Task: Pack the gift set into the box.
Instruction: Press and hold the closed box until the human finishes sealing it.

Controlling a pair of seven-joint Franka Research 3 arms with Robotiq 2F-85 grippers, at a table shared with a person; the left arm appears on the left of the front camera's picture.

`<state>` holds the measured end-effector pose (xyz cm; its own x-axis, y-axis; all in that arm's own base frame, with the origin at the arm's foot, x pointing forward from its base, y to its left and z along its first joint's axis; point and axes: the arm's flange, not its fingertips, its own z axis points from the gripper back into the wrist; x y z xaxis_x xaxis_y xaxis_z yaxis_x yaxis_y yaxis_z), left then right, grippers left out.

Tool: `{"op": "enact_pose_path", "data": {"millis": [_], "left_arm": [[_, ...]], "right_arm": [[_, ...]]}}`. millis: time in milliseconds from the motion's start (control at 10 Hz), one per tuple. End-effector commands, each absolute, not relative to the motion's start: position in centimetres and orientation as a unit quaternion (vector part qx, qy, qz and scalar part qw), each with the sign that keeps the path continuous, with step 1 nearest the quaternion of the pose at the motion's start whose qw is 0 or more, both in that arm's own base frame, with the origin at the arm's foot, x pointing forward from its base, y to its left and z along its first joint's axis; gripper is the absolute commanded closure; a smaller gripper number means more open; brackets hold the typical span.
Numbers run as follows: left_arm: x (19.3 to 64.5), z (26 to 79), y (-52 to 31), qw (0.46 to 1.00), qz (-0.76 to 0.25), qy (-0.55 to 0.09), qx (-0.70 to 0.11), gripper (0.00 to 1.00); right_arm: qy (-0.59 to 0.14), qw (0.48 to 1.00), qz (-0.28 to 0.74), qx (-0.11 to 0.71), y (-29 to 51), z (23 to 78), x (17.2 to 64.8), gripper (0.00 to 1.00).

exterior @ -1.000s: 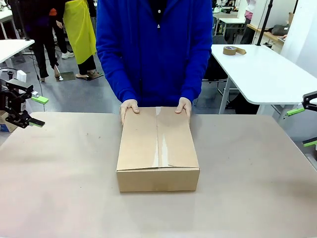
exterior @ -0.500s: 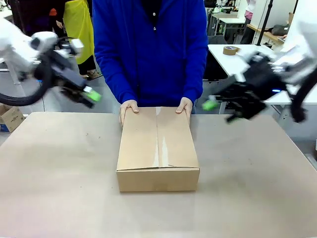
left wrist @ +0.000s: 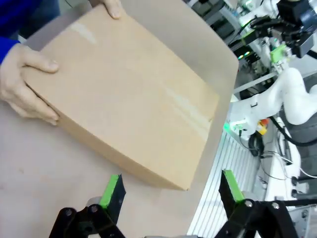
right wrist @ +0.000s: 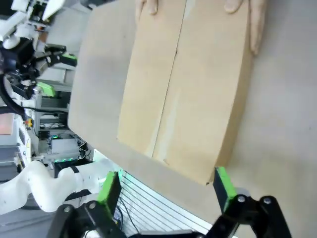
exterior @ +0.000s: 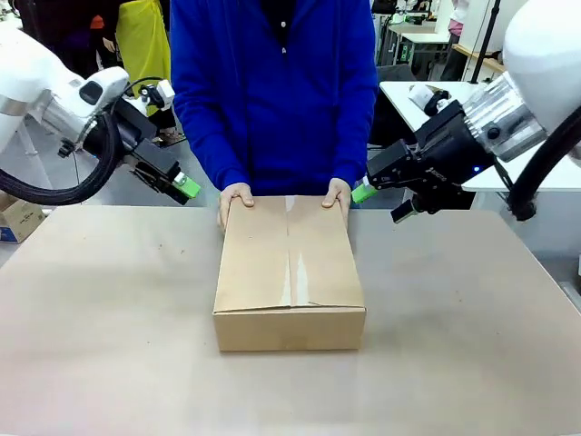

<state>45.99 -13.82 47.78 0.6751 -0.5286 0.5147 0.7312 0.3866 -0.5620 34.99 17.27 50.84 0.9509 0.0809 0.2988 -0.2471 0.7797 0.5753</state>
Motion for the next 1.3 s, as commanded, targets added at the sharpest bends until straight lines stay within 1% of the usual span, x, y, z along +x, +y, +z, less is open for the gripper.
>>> {"op": "enact_pose_path", "data": {"millis": [0,100,200,300,400,500,600,700,800,900,1000,1100,1200], "left_arm": [[45.8,46.8,-19.0,0.741,-0.491,-0.166,-0.428,0.0],[46.5,45.8,-19.5,0.646,-0.566,-0.203,-0.47,0.0],[47.7,44.4,-19.2,0.579,-0.598,-0.28,-0.477,0.0],[48.1,43.4,-19.3,0.525,-0.622,-0.291,-0.503,0.0],[48.1,43.2,-19.7,0.5,-0.63,-0.318,-0.501,0.0],[47.8,43.2,-19.5,0.483,-0.617,-0.348,-0.514,0.0],[47.7,43.8,-18.8,0.488,-0.581,-0.352,-0.548,0.0],[47.9,43.6,-20.7,0.543,-0.613,-0.334,-0.467,0.0],[47.9,43.6,-20.7,0.543,-0.613,-0.334,-0.467,0.0],[48.0,43.3,-19.6,0.505,-0.607,-0.358,-0.499,0.0],[48.3,42.2,-20.4,0.485,-0.627,-0.367,-0.487,0.0],[48.7,41.1,-20.4,0.488,-0.616,-0.384,-0.485,0.0],[48.8,40.0,-20.3,0.479,-0.611,-0.394,-0.492,0.0]], "right_arm": [[-0.255,0.861,0.195,0.394,20.0,49.5,37.7,0.0],[-0.284,0.76,0.252,0.528,20.0,47.7,39.0,0.0],[-0.343,0.644,0.275,0.626,19.6,45.8,39.7,0.0],[-0.355,0.581,0.296,0.669,19.3,44.5,40.3,0.0],[-0.341,0.592,0.317,0.658,19.6,43.3,41.0,0.0],[-0.312,0.641,0.342,0.612,20.1,42.1,41.2,0.0],[-0.224,0.772,0.323,0.5,20.2,40.9,41.5,0.0],[-0.345,0.737,0.23,0.533,19.8,50.8,38.4,0.0],[-0.345,0.737,0.23,0.533,19.8,50.8,38.4,0.0],[-0.292,0.734,0.267,0.552,19.5,45.1,39.7,0.0],[-0.37,0.671,0.382,0.516,20.5,43.5,41.3,0.0],[-0.404,0.636,0.436,0.493,20.6,41.7,42.3,0.0],[-0.417,0.613,0.469,0.479,20.4,40.0,43.1,0.0]]}}
